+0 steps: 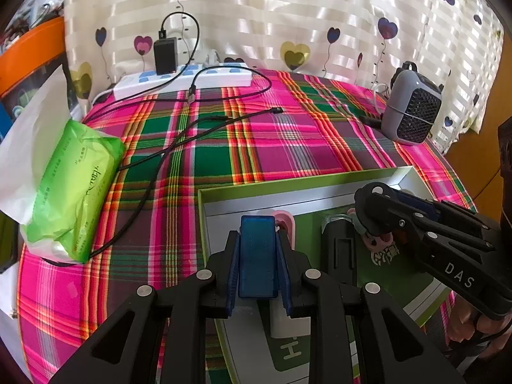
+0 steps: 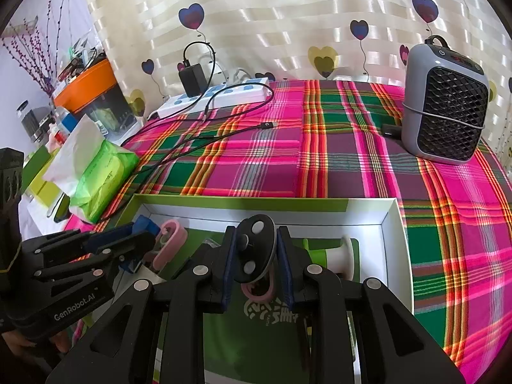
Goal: Organize rigid objects
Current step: 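Lower the USB stick into the box and open the left tool while the right tool lowers the disc there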
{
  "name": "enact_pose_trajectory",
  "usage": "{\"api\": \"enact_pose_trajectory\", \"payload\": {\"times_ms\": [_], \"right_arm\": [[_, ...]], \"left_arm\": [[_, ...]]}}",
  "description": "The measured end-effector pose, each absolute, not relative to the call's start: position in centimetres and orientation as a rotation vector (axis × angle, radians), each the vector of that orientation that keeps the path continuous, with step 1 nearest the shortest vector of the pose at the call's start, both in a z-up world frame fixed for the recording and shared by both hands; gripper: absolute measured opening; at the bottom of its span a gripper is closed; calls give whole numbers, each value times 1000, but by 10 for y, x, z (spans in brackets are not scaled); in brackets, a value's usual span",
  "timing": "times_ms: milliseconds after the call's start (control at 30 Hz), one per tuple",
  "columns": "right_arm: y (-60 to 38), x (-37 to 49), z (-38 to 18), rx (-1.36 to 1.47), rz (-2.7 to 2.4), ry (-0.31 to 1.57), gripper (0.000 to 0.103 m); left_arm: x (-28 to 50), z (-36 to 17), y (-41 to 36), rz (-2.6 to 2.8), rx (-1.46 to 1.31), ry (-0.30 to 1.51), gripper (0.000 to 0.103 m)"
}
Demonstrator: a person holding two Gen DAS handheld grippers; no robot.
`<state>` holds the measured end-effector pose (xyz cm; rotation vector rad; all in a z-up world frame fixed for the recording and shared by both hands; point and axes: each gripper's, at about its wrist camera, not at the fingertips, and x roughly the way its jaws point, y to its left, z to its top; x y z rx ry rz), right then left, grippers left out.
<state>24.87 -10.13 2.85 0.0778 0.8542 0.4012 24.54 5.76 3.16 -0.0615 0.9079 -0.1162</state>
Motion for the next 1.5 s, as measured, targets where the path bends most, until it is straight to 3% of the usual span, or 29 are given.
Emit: {"api": "enact_pose_trajectory", "payload": {"times_ms": [433,833,1067,1500], "right_arm": [[-100,249,27,98,420,865,26],[-101,250,26,107,414,866,28],[-104,250,26,121,413,864,38],[-106,240,34,118,407,822,47]], "left_arm": [[246,32,57,-115,-61,908,22],[244,29,56,-131,-64,907,29],[243,31,54,-126,-64,905,30],[225,42,50,-80,-20,867,34]]}}
